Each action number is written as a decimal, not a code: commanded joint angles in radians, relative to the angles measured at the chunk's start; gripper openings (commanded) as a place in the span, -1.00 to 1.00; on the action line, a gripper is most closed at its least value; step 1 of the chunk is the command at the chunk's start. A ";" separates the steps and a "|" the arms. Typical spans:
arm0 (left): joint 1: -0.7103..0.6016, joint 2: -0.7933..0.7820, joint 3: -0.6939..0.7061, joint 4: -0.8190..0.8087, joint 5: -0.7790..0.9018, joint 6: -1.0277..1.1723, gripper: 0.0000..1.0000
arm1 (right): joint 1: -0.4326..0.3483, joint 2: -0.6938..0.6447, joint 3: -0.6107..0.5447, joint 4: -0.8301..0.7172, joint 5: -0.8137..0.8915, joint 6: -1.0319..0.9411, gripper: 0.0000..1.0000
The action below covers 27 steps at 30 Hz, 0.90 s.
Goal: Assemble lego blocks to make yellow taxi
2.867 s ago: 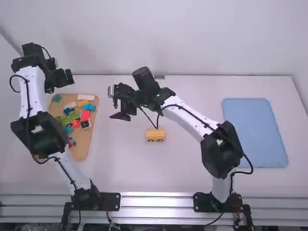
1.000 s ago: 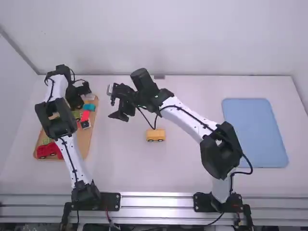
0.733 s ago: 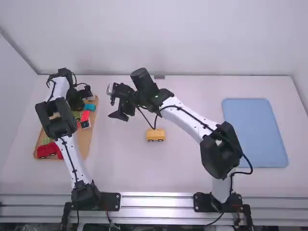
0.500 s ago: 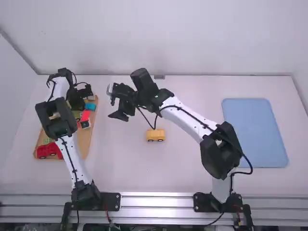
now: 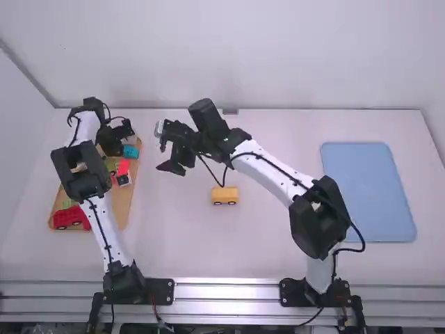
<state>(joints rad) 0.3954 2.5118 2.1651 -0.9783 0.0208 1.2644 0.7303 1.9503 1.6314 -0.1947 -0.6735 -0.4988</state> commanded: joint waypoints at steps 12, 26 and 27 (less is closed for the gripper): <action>0.016 0.008 0.044 -0.021 -0.033 -0.244 -0.70 | 0.004 0.000 0.030 0.000 -0.005 0.005 0.97; 0.107 -0.265 -0.050 -0.134 0.412 -0.201 -0.95 | -0.029 0.000 0.030 -0.008 -0.005 0.005 0.97; 0.101 -0.289 -0.087 -0.126 0.416 -0.196 -0.95 | -0.031 0.000 0.030 -0.010 -0.005 0.005 0.96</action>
<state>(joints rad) 0.5148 2.2715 2.1277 -1.0966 0.3302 1.0233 0.7055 1.9503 1.6314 -0.2012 -0.6731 -0.4969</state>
